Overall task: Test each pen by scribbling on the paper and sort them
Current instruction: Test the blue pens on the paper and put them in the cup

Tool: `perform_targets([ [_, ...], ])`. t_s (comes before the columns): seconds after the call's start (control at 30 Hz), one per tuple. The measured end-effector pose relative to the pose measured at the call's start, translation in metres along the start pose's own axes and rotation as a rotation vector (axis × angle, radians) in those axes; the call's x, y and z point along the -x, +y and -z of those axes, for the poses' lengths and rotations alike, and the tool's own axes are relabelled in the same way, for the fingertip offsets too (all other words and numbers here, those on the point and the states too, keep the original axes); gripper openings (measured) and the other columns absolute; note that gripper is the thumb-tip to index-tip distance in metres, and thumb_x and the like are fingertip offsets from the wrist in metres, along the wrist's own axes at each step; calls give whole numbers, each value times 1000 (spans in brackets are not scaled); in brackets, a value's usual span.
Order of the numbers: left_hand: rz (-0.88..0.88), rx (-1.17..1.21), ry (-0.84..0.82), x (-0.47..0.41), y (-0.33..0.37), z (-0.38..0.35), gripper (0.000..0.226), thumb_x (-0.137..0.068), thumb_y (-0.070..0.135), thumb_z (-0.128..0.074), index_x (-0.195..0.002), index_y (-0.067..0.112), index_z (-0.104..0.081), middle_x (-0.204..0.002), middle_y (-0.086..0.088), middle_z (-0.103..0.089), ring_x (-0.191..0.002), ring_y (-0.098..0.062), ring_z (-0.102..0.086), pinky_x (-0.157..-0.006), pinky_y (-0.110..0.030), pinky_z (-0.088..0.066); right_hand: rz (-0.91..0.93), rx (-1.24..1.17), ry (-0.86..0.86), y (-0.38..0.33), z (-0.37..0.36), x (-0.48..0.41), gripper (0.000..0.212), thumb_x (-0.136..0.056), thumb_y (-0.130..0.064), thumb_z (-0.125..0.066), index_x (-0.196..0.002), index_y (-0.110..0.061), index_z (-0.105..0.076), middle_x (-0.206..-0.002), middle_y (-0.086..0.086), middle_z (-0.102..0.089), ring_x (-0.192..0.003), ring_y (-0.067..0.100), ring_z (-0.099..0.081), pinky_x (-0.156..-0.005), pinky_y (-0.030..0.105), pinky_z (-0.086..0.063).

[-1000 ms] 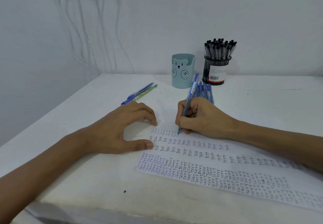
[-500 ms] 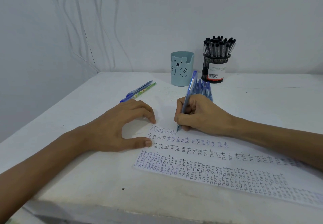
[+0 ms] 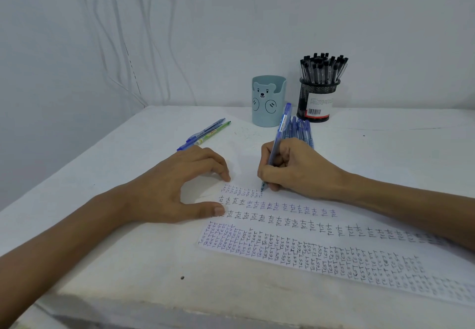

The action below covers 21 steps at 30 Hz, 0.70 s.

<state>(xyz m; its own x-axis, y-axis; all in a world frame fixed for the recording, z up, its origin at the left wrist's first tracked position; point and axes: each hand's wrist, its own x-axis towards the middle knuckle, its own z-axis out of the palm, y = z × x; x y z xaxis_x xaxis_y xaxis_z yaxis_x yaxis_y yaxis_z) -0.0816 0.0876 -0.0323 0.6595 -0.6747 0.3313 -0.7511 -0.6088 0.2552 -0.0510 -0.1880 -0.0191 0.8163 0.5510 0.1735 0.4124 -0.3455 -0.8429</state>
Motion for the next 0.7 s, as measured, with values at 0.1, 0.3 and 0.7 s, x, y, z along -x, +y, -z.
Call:
perform_targets([
  [0.1,-3,-4,0,0,0,0,43,-91,55,-71,-124,29,-62,-130,16,-57,-126,-17,-55,-105,-37,-45,-8,-28,12,1,0,1,15,-89,-3,-66,-75,-1,-60,-57,5,-63,-50,13,-50,-53,19,-40],
  [0.3,-10,-8,4,0,0,1,44,-91,54,-72,-125,28,-63,-130,15,-57,-126,-17,-55,-105,-35,-44,15,-2,3,-1,0,2,17,-87,-4,-67,-71,-8,-61,-58,7,-64,-50,12,-50,-51,19,-40],
  [0.7,3,-5,2,0,2,0,44,-91,55,-71,-124,27,-63,-130,15,-57,-127,-18,-55,-106,-35,-44,-110,-207,127,1,1,-5,24,-94,-4,-59,-70,-8,-56,-57,11,-58,-41,13,-41,-41,21,-31],
])
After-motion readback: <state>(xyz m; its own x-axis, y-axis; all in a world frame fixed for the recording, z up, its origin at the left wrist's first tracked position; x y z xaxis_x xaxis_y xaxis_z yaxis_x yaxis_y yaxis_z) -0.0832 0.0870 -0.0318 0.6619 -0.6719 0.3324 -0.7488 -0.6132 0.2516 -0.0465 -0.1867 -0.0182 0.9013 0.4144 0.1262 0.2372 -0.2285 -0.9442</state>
